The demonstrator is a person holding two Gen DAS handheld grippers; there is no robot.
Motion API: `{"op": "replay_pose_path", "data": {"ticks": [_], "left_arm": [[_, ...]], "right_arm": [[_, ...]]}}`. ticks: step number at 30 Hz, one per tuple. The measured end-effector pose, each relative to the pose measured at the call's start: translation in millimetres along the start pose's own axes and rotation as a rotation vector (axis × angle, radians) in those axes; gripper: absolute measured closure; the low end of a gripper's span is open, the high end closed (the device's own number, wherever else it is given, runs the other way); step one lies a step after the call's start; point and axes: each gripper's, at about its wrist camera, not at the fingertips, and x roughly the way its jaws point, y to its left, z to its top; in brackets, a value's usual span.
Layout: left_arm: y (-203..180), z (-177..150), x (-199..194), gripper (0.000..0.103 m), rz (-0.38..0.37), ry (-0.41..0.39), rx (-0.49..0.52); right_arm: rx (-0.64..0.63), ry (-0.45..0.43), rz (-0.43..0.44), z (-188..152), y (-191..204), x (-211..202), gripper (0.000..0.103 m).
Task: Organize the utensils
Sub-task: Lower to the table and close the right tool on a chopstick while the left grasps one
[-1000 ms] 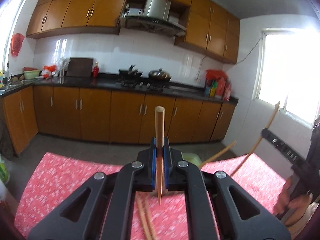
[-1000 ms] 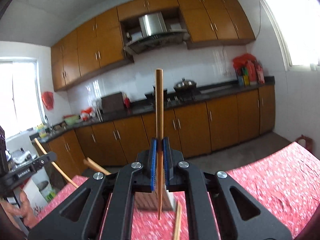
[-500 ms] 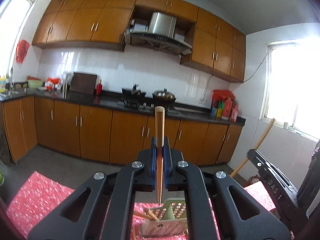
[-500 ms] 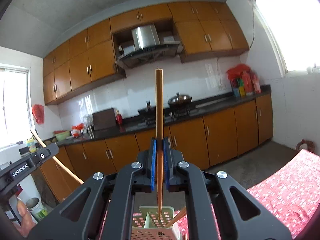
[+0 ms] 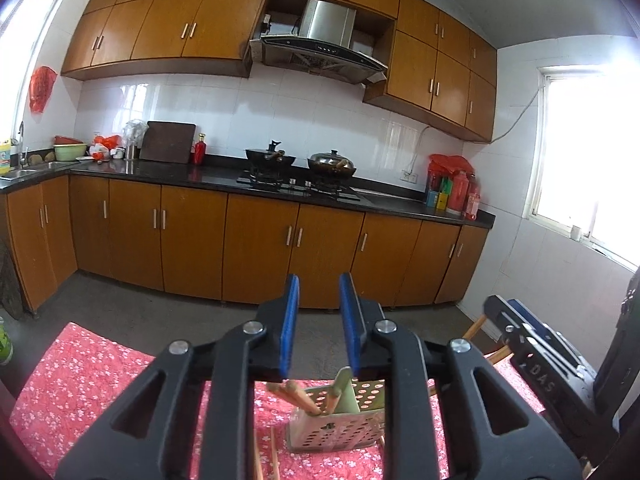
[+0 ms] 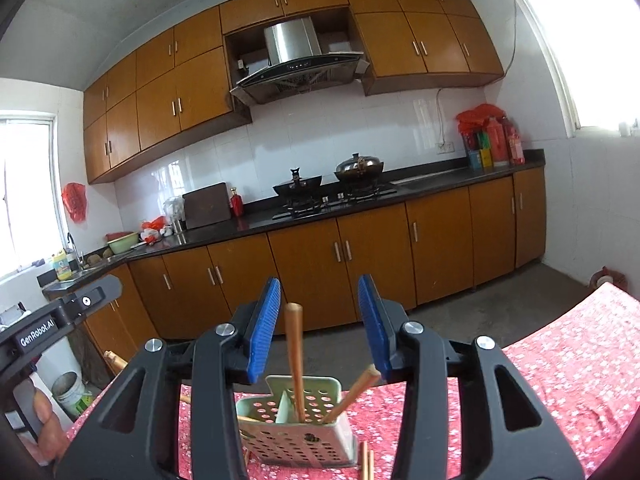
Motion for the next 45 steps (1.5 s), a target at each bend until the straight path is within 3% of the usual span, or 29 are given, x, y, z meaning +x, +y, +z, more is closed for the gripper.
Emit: {"op": "replay_pose_path", "data": {"ticks": [6, 11, 15, 17, 19, 22, 25, 32, 34, 39, 45], "left_arm": [[12.8, -0.2, -34.3, 0.074, 0.052, -0.002, 0.017], [41.2, -26.7, -64.1, 0.070, 0.117, 0.046, 0.019], [66.6, -68.4, -73.3, 0.068, 0.181, 0.123, 0.020], [78.3, -100.0, -67.7, 0.068, 0.193, 0.205, 0.018], [86.3, -130.0, -58.6, 0.068, 0.191, 0.295, 0.011], [91.5, -164.0, -50.6, 0.068, 0.173, 0.385, -0.001], [89.2, -188.0, -44.1, 0.068, 0.148, 0.450, -0.009], [81.2, -214.7, -36.9, 0.068, 0.122, 0.518, -0.006], [79.7, -217.1, -35.8, 0.068, 0.108, 0.528, -0.010], [72.3, -225.3, -29.6, 0.069, 0.059, 0.567, -0.013], [55.0, -234.6, -23.6, 0.080, 0.020, 0.600, 0.028]], "right_arm": [[-0.018, -0.001, -0.042, 9.3, -10.9, -30.5, 0.057], [-0.025, 0.091, -0.104, -11.8, -34.2, -51.7, 0.056], [-0.040, 0.283, -0.106, -56.5, -48.0, -47.6, 0.056], [-0.038, 0.411, -0.074, -88.4, -52.0, -38.6, 0.057], [-0.011, 0.550, -0.025, -124.5, -53.5, -27.2, 0.069], [-0.001, 0.671, 0.005, -165.2, -49.3, -16.3, 0.078], [-0.008, 0.739, 0.013, -188.1, -43.5, -9.6, 0.080], [-0.032, 0.745, -0.021, -195.3, -46.8, -4.6, 0.080], [-0.066, 0.745, -0.065, -197.3, -46.4, -0.5, 0.089], [-0.102, 0.729, -0.115, -197.6, -47.9, 0.8, 0.094], [-0.054, 0.719, -0.130, -195.9, -60.9, -1.6, 0.095]]}}
